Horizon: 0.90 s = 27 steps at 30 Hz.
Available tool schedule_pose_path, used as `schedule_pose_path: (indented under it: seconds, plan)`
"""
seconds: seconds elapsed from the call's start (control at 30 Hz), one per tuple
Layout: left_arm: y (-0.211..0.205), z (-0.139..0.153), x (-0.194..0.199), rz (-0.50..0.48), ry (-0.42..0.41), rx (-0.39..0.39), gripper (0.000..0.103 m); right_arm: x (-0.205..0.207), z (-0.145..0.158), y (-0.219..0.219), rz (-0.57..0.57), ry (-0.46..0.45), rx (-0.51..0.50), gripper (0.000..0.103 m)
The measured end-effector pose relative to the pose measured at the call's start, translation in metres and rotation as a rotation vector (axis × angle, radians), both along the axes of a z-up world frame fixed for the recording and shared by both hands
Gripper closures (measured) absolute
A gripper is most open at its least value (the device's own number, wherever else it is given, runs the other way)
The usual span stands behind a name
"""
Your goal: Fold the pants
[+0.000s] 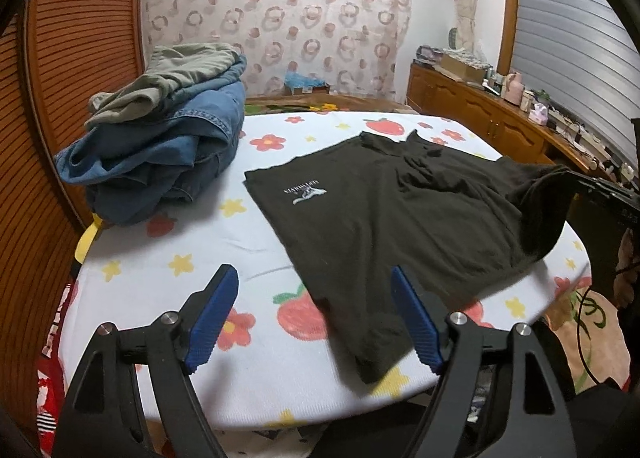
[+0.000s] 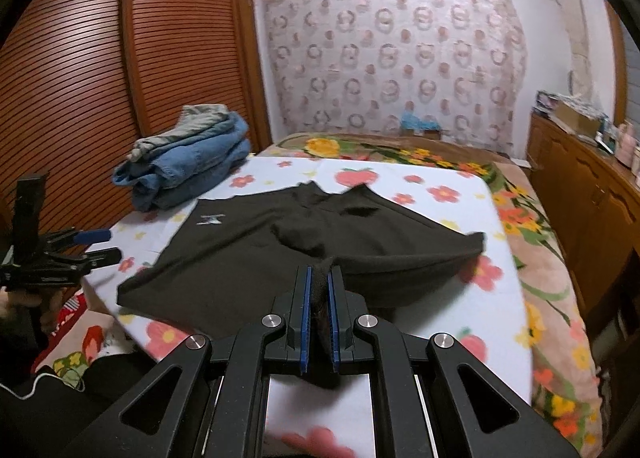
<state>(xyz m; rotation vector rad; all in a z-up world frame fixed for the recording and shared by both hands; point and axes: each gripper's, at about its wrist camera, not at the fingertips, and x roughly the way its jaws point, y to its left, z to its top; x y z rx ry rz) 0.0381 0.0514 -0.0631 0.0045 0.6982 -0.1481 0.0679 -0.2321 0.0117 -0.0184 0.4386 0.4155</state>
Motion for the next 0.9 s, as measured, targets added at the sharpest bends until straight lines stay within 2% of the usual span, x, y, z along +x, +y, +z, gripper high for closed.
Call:
schedule_pose_path:
  seconds: [0.47,0.9]
  plan:
    - [0.026,-0.003,0.001,0.082,-0.026,-0.008,0.024,0.026,0.004,0.06,0.23,-0.006,-0.007,0.095]
    - [0.051,-0.009,0.003,0.134,-0.023,-0.007,0.024,0.04,-0.022,0.085,0.366,0.092,-0.014,0.095]
